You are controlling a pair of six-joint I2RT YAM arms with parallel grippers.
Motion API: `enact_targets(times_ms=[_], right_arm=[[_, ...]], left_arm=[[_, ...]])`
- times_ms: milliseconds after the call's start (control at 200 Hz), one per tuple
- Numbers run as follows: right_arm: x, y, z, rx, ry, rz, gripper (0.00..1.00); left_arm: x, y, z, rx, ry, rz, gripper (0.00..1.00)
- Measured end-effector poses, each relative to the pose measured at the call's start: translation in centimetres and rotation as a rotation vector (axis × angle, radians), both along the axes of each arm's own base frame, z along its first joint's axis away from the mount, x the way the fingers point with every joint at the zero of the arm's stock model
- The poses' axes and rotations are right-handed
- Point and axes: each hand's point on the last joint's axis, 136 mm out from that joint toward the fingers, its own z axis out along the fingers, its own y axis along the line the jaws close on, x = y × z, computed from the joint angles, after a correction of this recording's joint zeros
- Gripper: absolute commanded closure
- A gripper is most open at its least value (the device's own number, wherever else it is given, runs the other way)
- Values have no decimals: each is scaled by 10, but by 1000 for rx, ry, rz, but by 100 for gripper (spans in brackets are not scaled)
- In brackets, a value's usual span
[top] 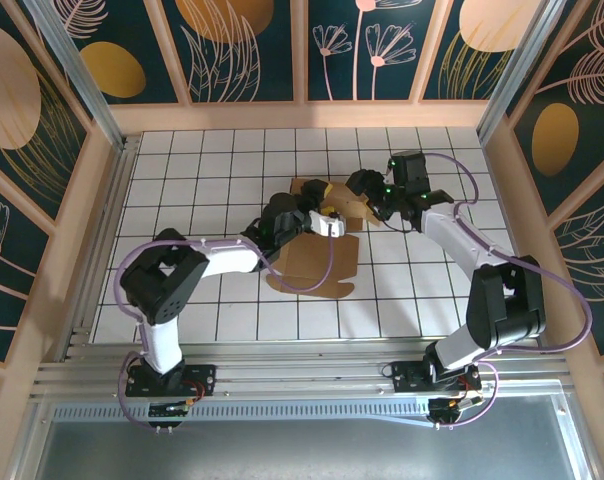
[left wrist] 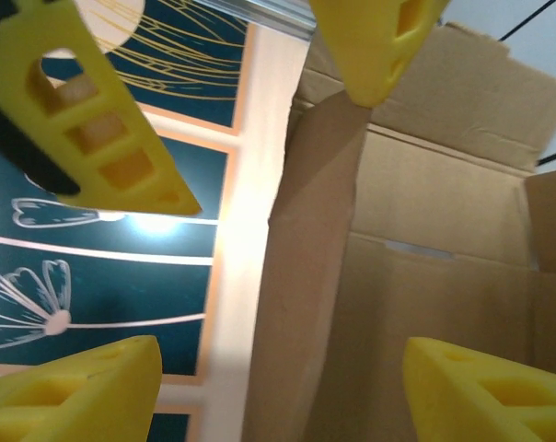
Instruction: Fold the paper box
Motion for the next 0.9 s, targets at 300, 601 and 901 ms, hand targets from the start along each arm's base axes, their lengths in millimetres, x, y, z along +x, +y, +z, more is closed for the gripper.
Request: enact_targets(times_ms=[300,601,901], right_arm=[[5,-11,-1,-4,0,-30,28],[6,-13,-1,-10,-6,-25,36],[11,-14,6,-41,-28,-12,38]], left_arm=[[16,-10,-16,-4,-160,49,45],[15,-18,2,-48,-189,41,81],[15,-18,2,-60,-178,42,91]])
